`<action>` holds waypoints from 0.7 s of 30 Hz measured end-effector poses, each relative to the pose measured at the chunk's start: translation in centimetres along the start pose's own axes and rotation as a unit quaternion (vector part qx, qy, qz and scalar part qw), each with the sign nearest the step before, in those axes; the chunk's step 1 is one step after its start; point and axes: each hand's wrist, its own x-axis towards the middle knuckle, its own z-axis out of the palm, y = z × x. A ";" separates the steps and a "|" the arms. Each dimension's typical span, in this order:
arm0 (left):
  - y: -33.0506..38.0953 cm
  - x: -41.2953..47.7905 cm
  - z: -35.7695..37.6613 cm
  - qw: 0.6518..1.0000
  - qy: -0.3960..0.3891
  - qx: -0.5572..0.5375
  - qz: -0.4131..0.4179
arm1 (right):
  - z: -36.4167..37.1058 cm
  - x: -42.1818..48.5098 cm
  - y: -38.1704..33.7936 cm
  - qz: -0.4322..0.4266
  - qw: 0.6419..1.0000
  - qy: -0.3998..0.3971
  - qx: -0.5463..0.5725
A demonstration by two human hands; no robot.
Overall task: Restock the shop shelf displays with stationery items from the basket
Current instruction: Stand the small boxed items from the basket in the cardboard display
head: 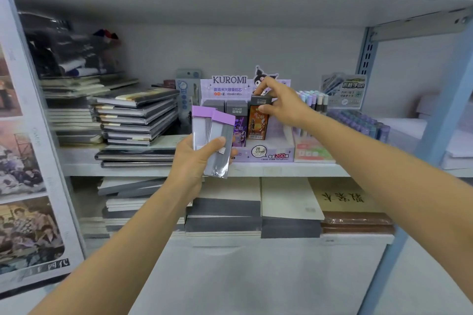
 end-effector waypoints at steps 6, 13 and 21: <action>0.1 0.1 -0.2 1.000 -0.011 -0.002 -0.011 | 1.3 0.5 -0.1 -0.018 0.997 0.026 -0.075; -0.2 0.2 -0.1 1.000 -0.018 0.000 -0.023 | 1.9 0.5 0.5 -0.034 0.966 0.104 -0.234; 0.1 -0.4 1.5 0.999 -0.035 -0.005 -0.034 | 0.9 -1.8 -0.2 -0.066 0.980 0.109 -0.154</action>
